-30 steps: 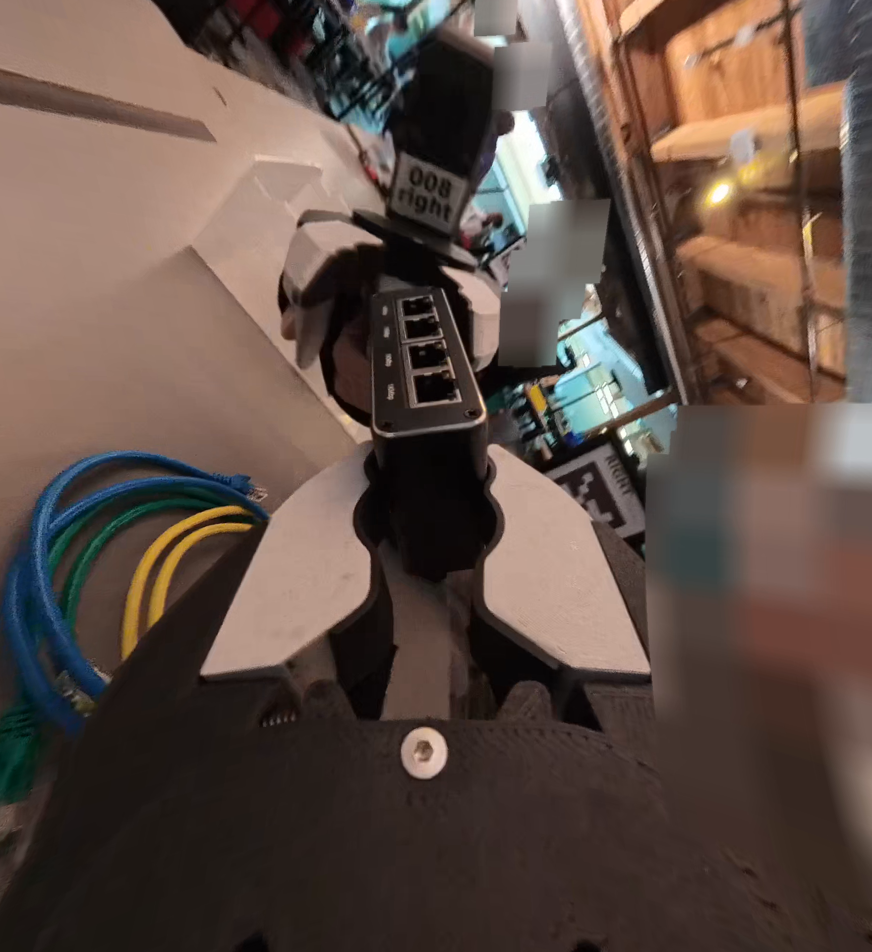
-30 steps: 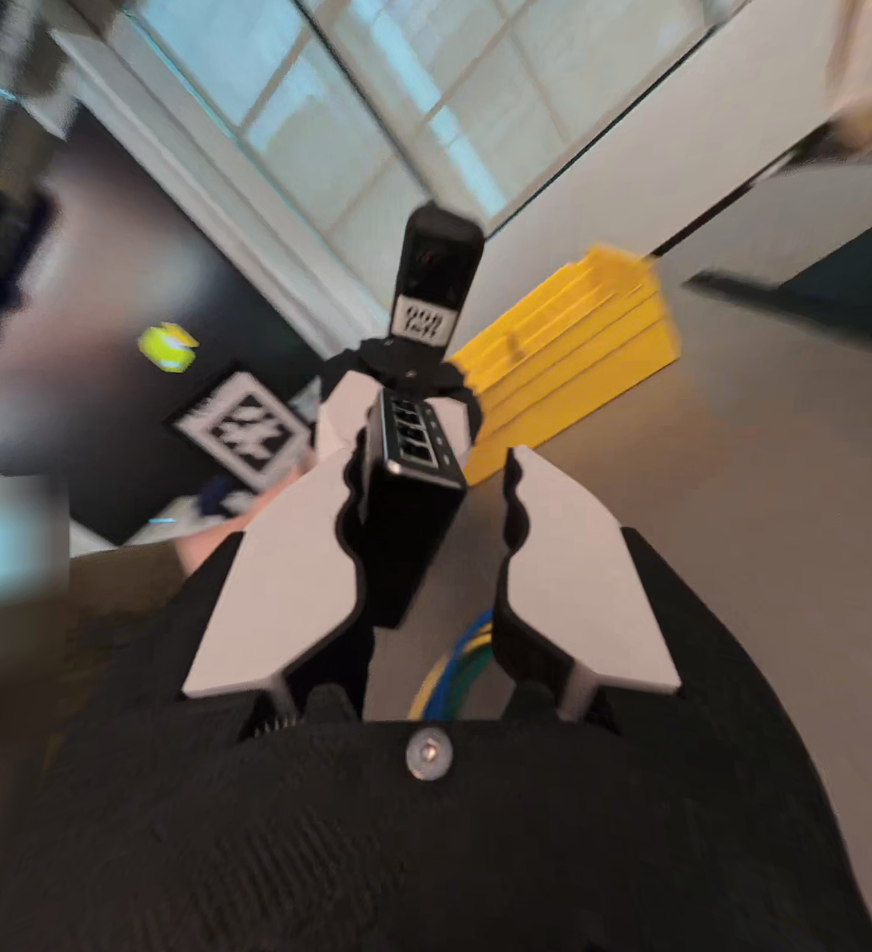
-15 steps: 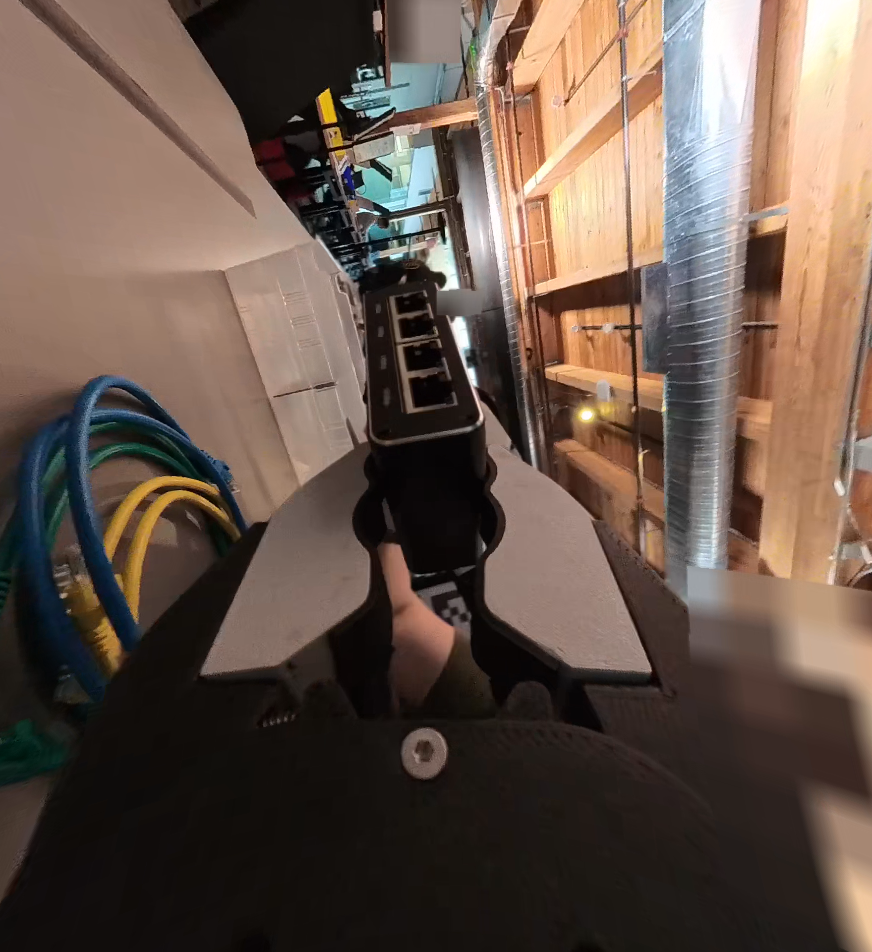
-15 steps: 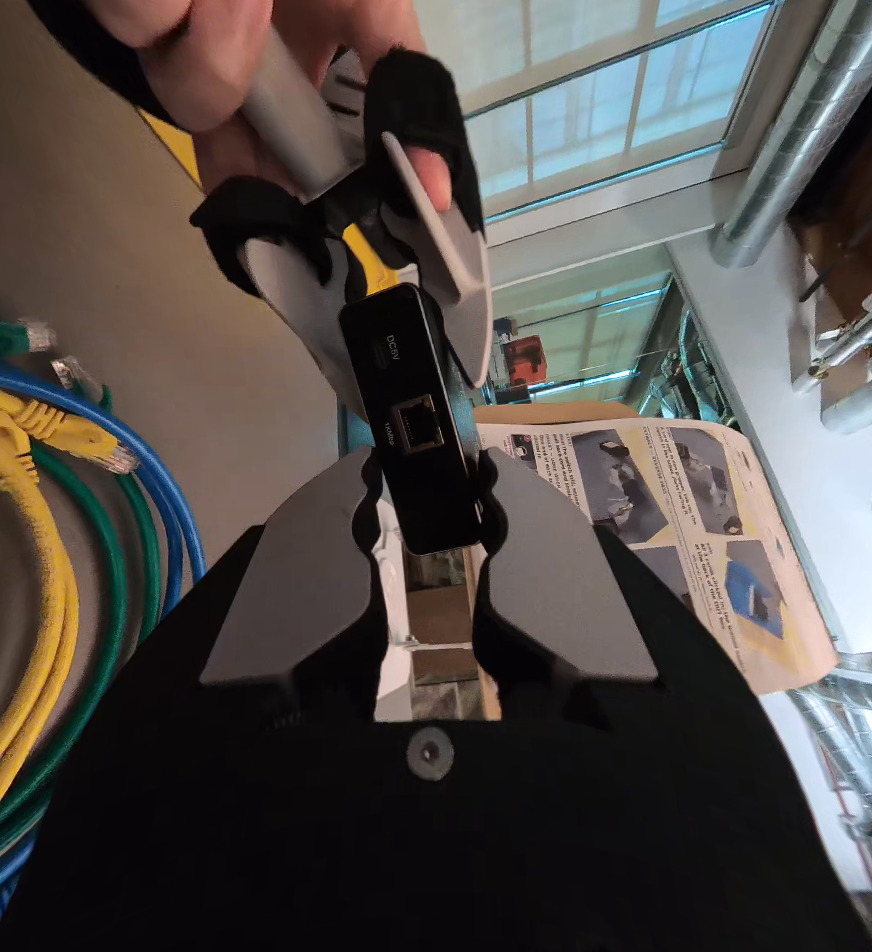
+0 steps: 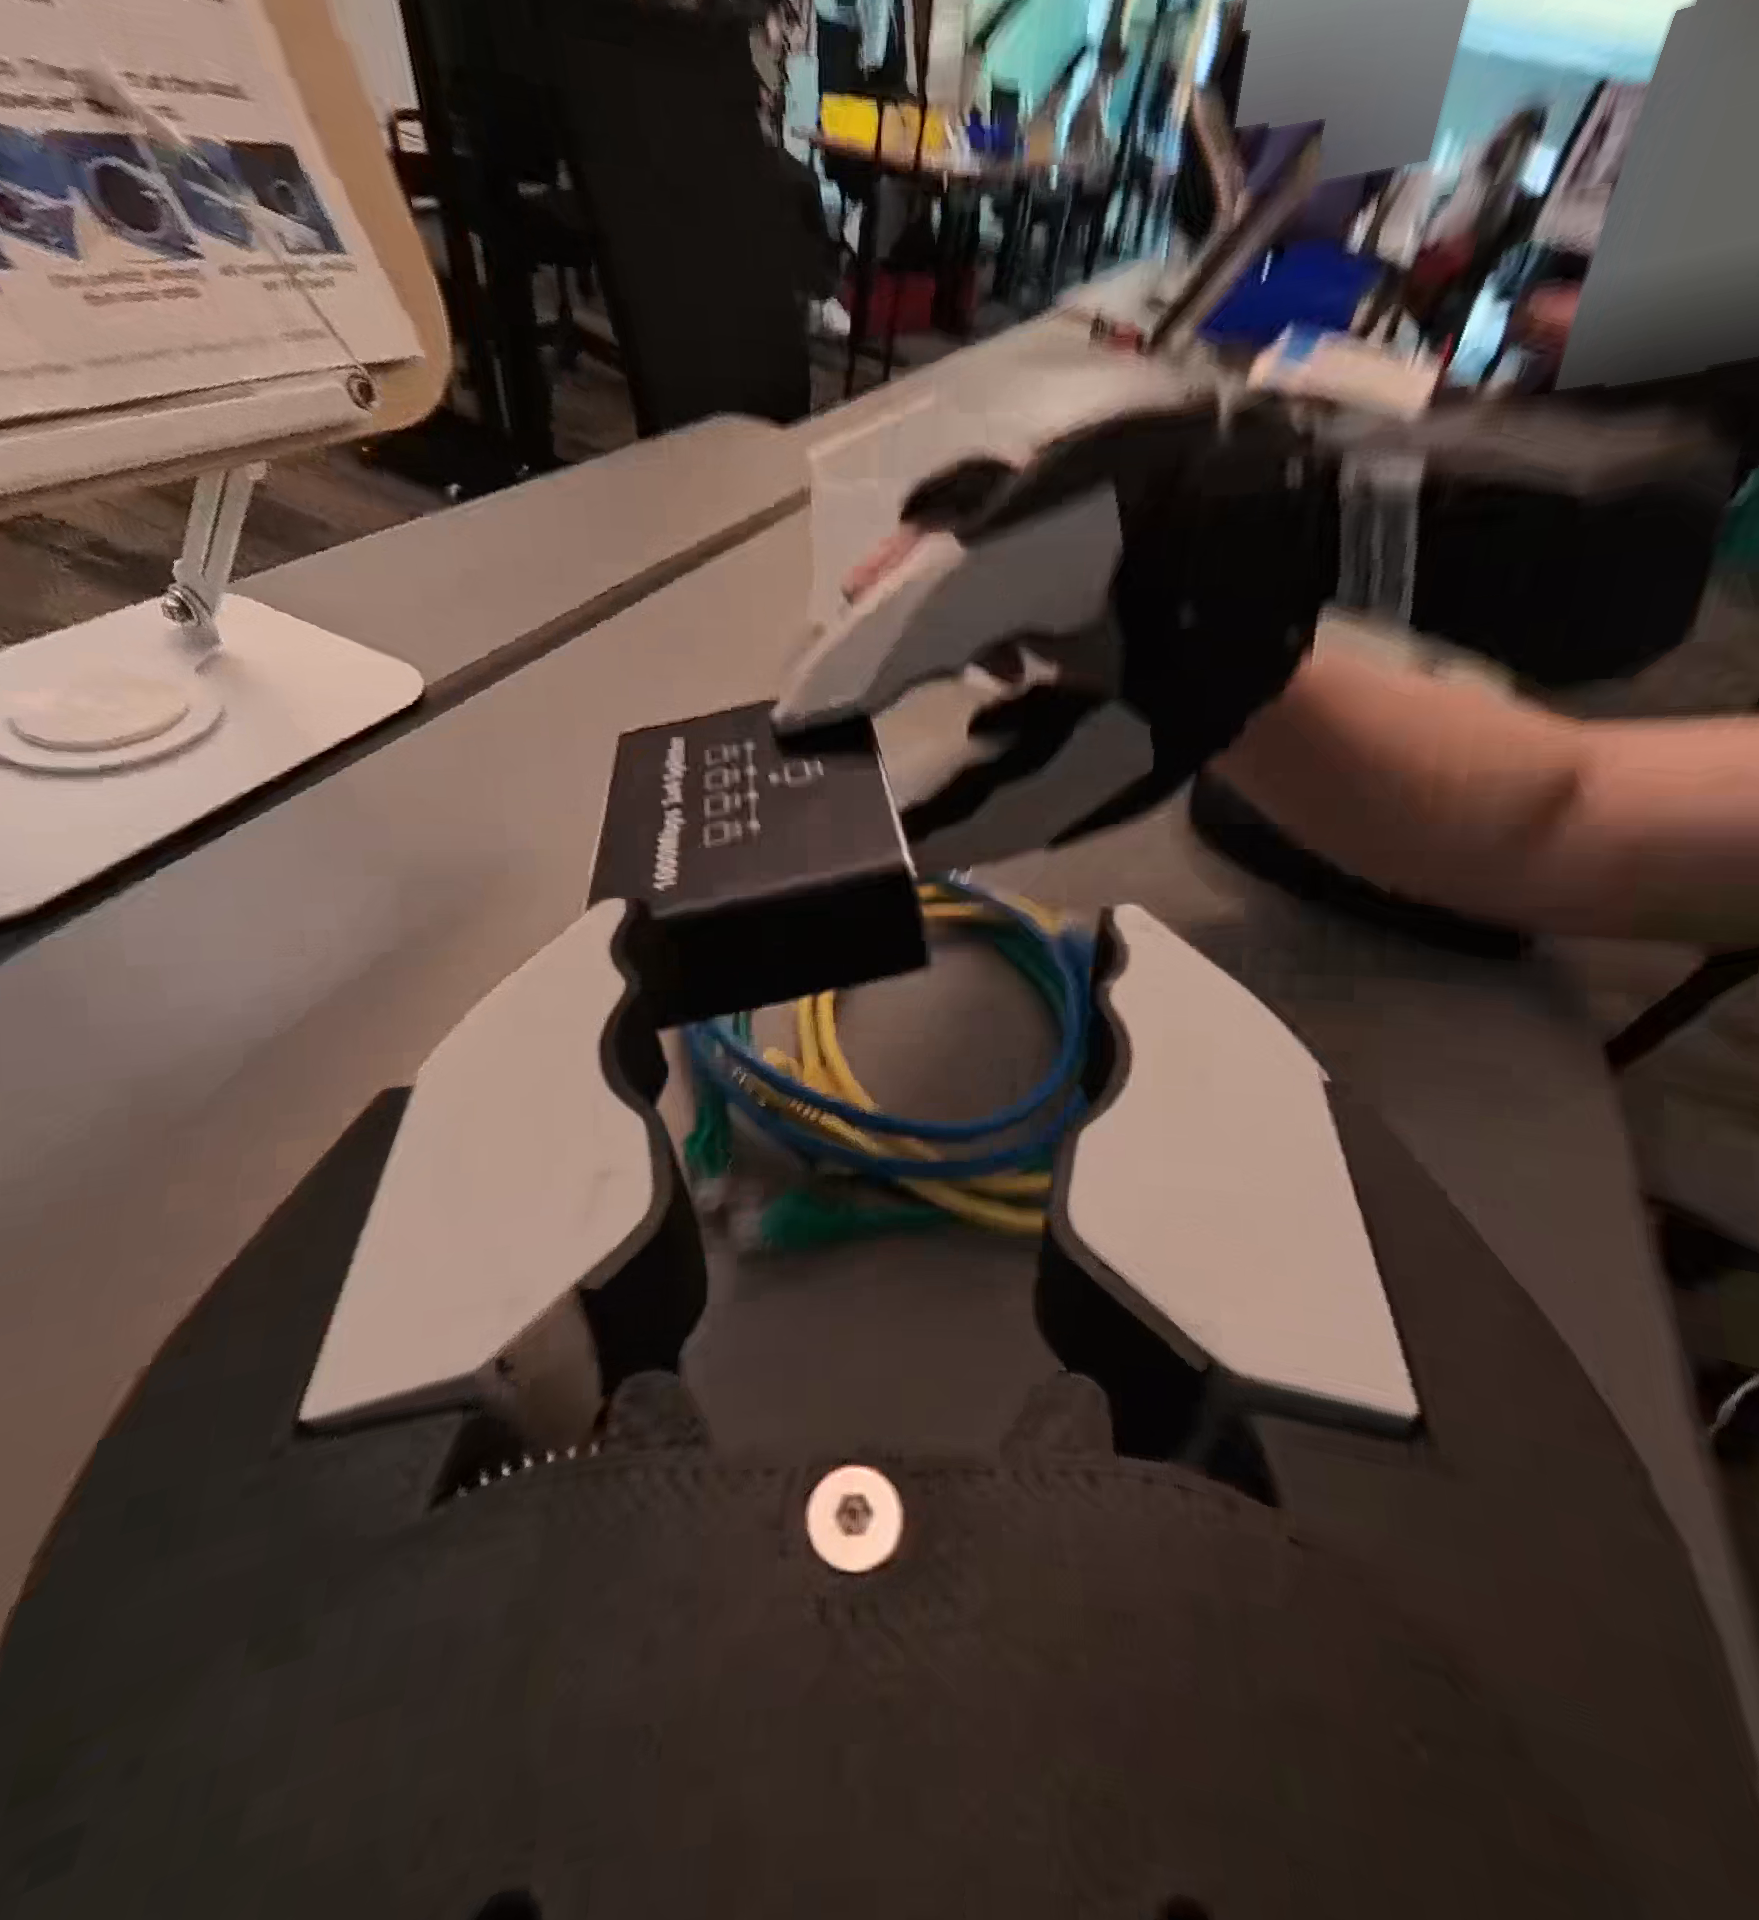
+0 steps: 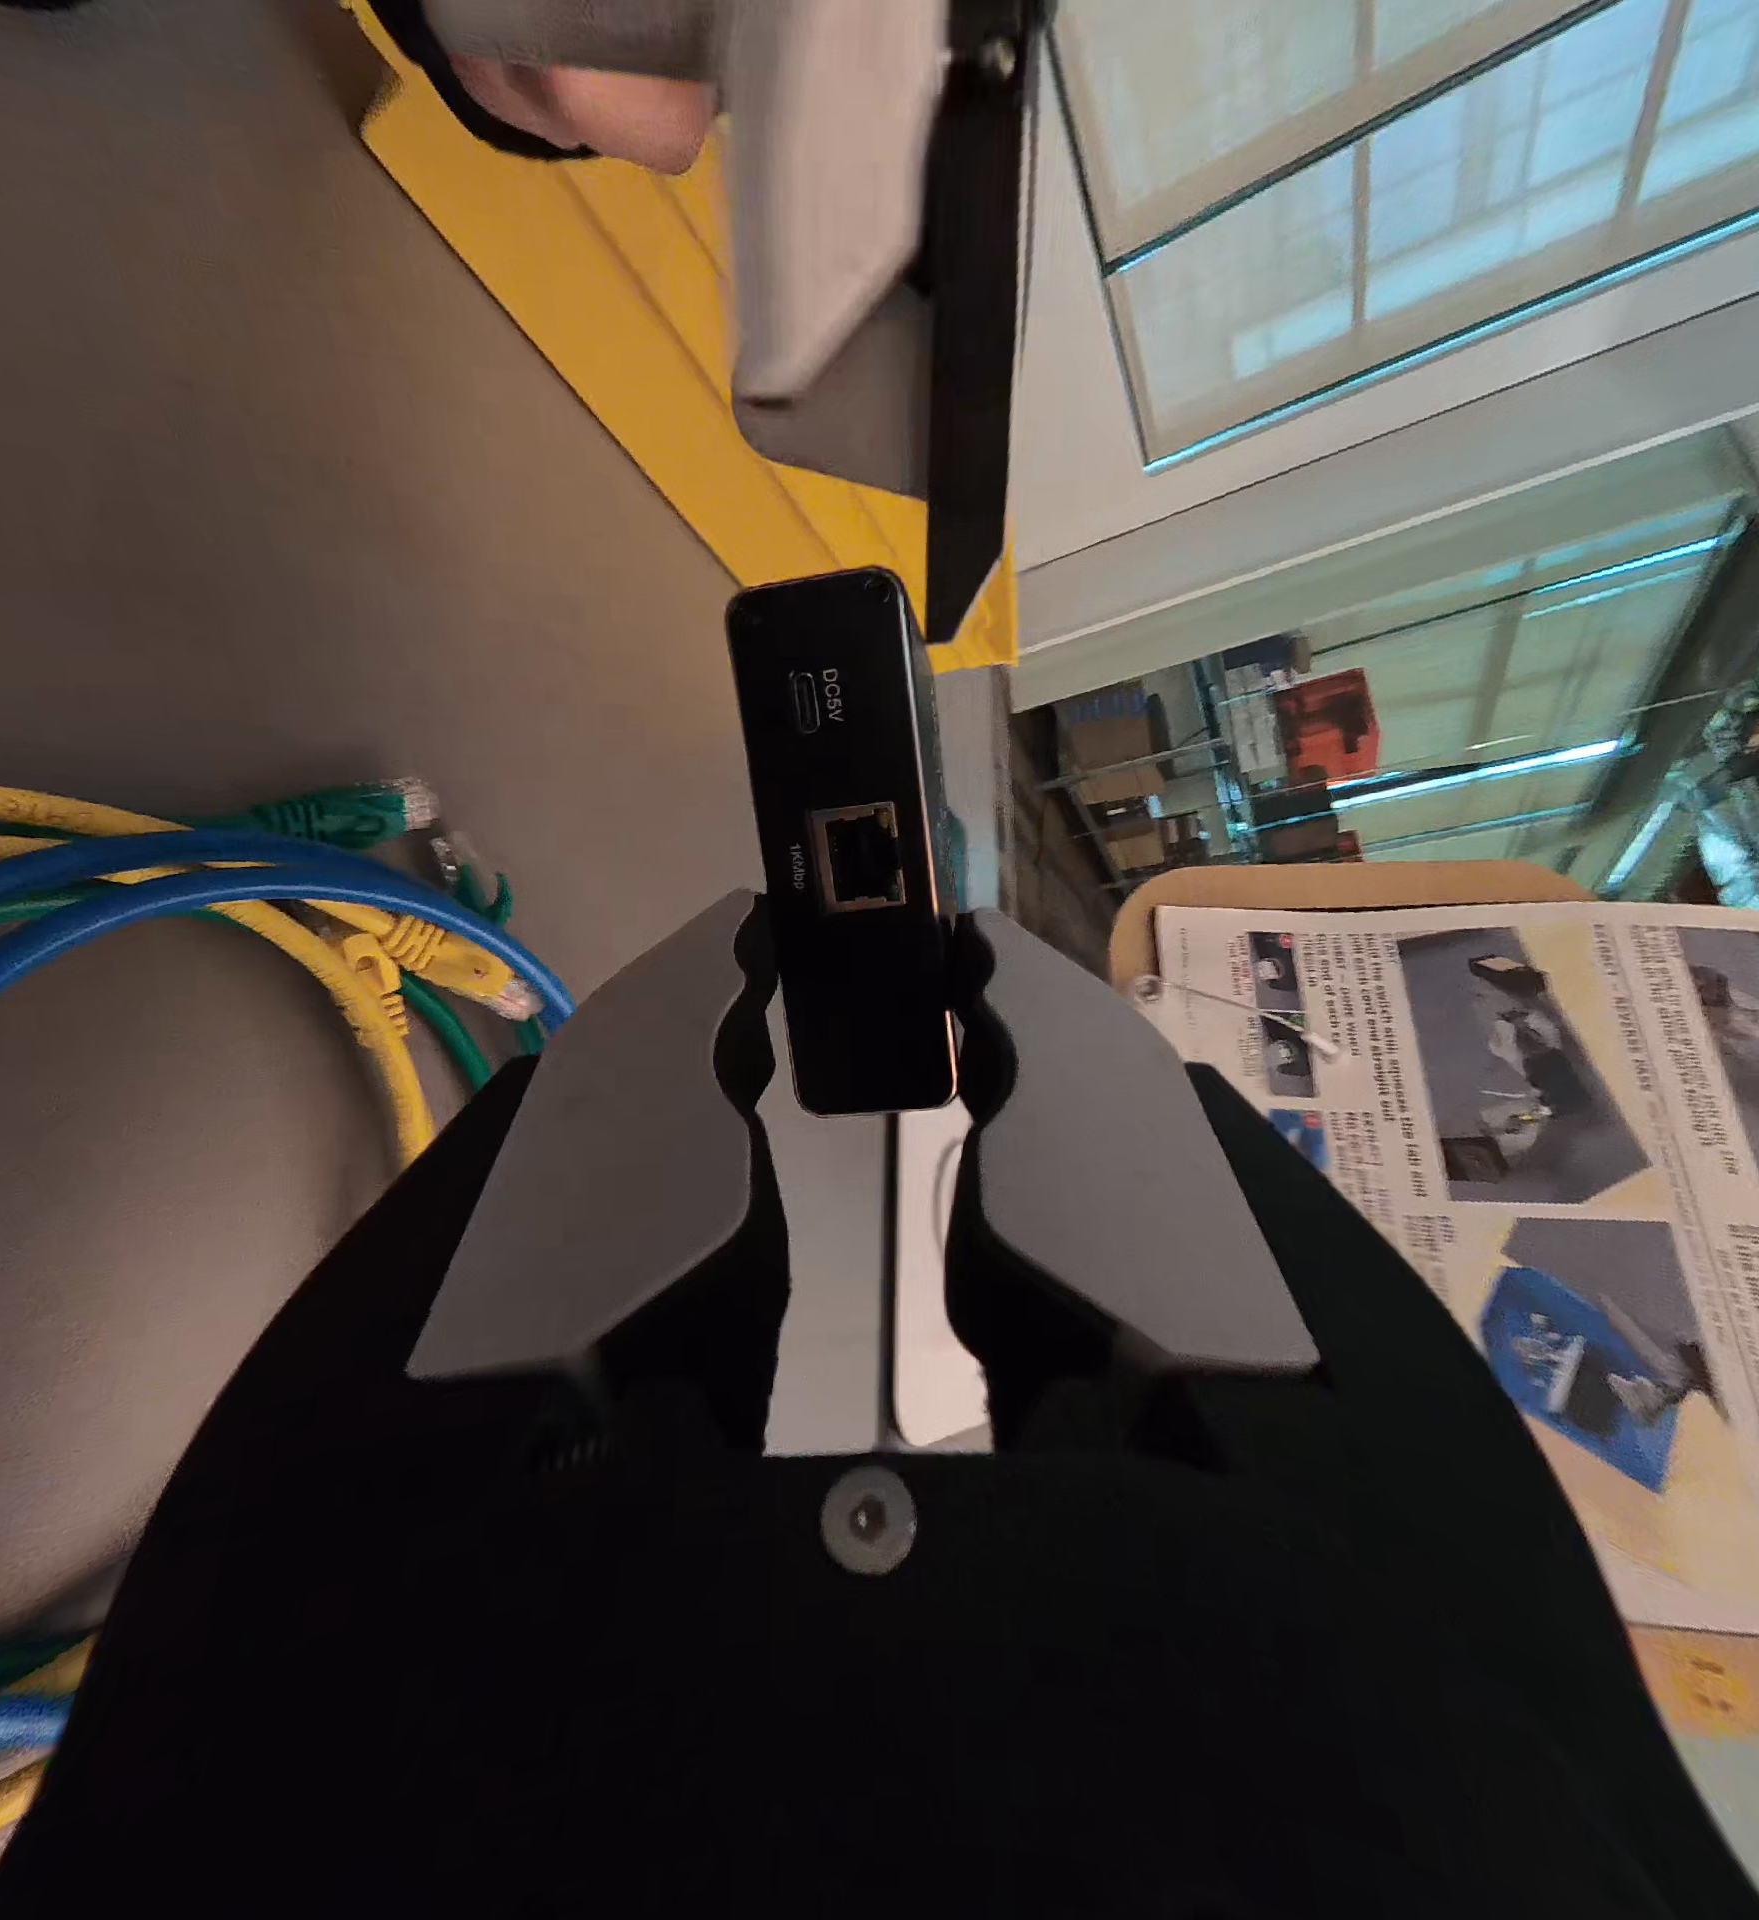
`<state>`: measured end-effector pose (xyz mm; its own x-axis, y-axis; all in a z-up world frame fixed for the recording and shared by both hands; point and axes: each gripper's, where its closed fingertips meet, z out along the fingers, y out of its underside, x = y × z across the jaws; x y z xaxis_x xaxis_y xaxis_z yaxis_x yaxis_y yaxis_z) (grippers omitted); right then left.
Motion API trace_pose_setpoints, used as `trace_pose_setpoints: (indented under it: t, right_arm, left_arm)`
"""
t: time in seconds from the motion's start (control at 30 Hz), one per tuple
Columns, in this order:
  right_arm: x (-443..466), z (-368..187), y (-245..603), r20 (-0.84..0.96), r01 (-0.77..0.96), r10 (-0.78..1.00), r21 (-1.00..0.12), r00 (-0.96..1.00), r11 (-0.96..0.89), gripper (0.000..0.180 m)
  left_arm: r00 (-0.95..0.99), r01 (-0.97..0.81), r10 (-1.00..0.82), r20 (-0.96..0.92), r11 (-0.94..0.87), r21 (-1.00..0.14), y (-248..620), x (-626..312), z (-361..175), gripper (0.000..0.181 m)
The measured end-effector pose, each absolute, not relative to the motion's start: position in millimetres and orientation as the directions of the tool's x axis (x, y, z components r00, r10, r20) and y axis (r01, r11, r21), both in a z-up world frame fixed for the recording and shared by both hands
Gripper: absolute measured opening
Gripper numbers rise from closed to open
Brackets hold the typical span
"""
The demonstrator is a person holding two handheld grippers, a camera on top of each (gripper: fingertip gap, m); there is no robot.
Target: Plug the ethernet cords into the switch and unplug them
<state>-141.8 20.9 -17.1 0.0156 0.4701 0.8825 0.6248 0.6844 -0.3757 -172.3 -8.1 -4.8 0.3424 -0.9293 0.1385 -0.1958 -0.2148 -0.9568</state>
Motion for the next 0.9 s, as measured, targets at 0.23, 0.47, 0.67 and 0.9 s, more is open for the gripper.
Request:
trace_pose_setpoints:
  t: [0.23, 0.47, 0.67, 0.9]
  right_arm:
    - [-149.7, -42.3, 4.2, 0.685, 0.593, 0.727, -0.563, -0.055, 0.576, 0.033]
    - [-157.7, -62.6, 0.2, 0.589, 0.601, 0.803, -0.612, -0.088, 0.514, 0.033]
    - [-144.8, -44.5, 30.8, 0.617, 0.632, 0.78, -0.647, 0.104, 0.428, 0.04]
    - [-105.4, -66.4, 15.6, 0.232, 0.693, 0.971, -0.708, 0.051, 0.133, 0.025]
  left_arm:
    - [0.323, -0.698, -0.717, -0.618, 0.261, -0.667, 4.8, -176.7, -49.5, 0.044]
    - [0.272, -0.821, -0.65, -0.71, 0.228, -0.523, 18.3, -166.1, -89.5, 0.035]
    - [0.574, -0.708, -0.641, -0.51, -0.076, -0.702, 48.5, -186.2, -96.5, 0.033]
    - [0.751, -0.559, -0.605, -0.264, -0.371, -0.742, 58.7, -227.9, -118.4, 0.033]
